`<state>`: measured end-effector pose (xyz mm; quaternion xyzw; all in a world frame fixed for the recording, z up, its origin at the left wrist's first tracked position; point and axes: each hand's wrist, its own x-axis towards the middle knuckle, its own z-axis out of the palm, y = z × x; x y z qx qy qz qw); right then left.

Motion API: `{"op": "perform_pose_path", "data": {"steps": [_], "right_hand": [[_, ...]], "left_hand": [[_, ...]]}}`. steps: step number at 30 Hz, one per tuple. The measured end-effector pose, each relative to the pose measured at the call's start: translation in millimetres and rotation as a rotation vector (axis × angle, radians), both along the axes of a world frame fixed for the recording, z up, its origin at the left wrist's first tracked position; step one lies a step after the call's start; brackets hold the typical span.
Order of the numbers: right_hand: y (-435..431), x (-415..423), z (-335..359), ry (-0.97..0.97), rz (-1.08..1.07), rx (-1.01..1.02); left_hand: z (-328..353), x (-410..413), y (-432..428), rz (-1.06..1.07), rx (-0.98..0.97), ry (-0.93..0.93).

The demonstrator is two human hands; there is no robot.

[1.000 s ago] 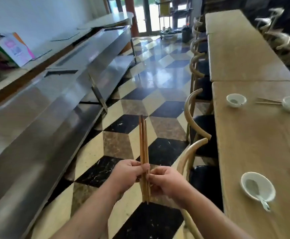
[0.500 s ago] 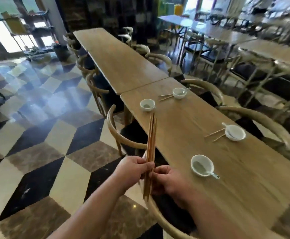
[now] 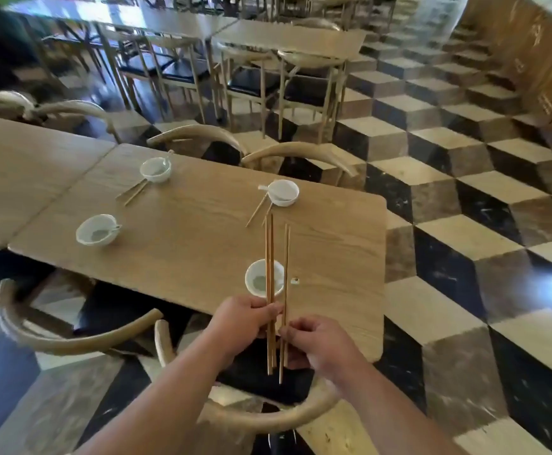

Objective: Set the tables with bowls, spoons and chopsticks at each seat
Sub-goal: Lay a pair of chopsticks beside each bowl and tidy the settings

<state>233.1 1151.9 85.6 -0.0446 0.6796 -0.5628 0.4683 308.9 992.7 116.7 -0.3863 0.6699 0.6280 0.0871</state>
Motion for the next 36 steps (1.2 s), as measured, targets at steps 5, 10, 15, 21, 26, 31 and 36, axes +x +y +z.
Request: {"op": "perform_pose_path", "data": {"steps": [5,10,15,21,26,31,36], "right_hand": [[-3,-59,-62,-0.037,-0.223,0.177],[-20,-95,-129,-0.151,-0.244,0.332],[-57,-111,-156,-0.126,-0.294,0.386],[-81,-104,-116,0.259,-0.327,0.623],[-212,-54,-41,0.294,-0.407,0.336],[-387,24,-25,0.028,-0.197,0.17],[-495,65,-32,-0.078,-0.239,0.143]], "left_hand": [[-33,-55,-27,-0.087,-0.071,-0.121],[-63,-87,-59,-0.138,-0.068,-0.171],[-90,-104,-99,-0.164,-0.067,-0.161],[-94,-106,-156,-0.165,0.019,-0.096],[-78,-80,-257,-0.179,0.076,-0.012],[-63,-29,-400,-0.222,0.04,0.021],[-74,5,-494,-0.222,0.04,0.003]]}}
